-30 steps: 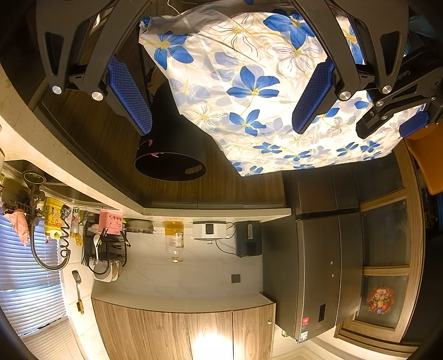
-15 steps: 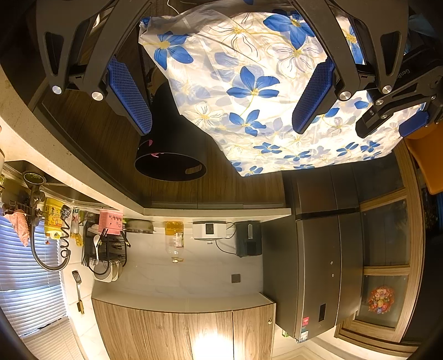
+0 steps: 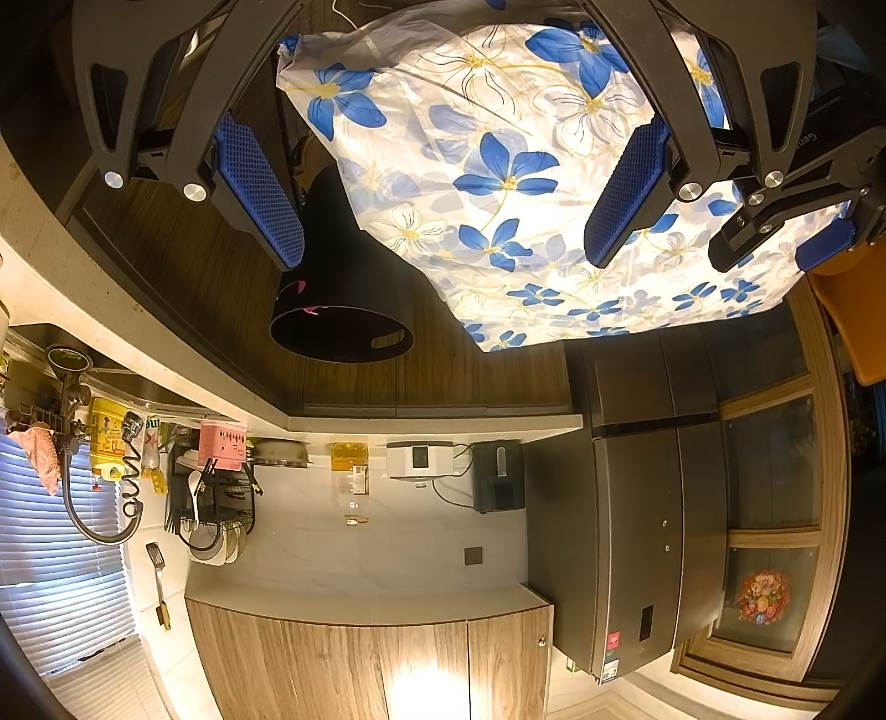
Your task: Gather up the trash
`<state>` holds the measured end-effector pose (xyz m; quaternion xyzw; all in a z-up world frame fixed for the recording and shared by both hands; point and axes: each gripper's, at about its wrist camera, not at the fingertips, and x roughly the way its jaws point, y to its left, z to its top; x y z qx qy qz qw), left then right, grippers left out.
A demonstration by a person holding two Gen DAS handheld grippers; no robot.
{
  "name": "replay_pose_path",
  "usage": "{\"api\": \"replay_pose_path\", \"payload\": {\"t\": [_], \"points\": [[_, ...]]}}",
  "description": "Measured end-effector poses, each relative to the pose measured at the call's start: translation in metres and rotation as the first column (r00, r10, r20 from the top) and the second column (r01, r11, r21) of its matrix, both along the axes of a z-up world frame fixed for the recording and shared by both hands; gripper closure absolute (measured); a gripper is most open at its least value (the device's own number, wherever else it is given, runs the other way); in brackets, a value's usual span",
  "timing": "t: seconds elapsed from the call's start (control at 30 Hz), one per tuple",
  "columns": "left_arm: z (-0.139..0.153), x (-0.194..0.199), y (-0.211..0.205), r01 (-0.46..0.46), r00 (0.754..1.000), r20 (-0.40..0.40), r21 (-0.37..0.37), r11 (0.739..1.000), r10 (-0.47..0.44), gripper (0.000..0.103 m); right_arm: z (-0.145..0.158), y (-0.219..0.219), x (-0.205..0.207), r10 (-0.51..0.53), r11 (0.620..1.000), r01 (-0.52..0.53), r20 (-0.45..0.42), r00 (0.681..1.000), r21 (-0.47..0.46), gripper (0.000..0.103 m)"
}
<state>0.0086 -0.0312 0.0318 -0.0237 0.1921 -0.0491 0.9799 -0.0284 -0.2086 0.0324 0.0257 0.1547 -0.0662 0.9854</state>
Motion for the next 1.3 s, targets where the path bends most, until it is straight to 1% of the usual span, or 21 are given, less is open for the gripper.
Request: {"api": "replay_pose_path", "payload": {"t": [0.43,0.63,0.87,1.17,1.3], "points": [[-0.0011,0.0001,-0.0012,0.005,1.0,-0.001,0.001,1.0,-0.005,0.006,0.0002,-0.0016,-0.0009,0.0,1.0,0.0,0.0,1.0,0.003,0.006],[-0.0038,0.0014,-0.0004,0.016,1.0,-0.003,0.011,1.0,-0.016,0.006,-0.0002,-0.0021,-0.0013,-0.004,1.0,0.004,-0.002,1.0,0.007,0.006],[-0.006,0.002,0.0025,0.04,0.999,-0.004,0.002,0.999,-0.04,0.008,0.0006,-0.0017,-0.0017,-0.007,1.0,0.007,-0.002,1.0,0.01,0.006],[-0.0063,0.0031,0.0037,0.023,1.0,-0.006,0.028,0.999,-0.023,0.006,0.0004,-0.0026,-0.0026,-0.011,1.0,0.011,0.0,1.0,0.014,0.006],[-0.0058,0.0035,0.0055,0.027,1.0,-0.01,0.013,1.0,-0.027,0.006,0.0012,-0.0024,-0.0028,-0.015,1.0,0.015,0.001,1.0,0.016,0.006]]}}
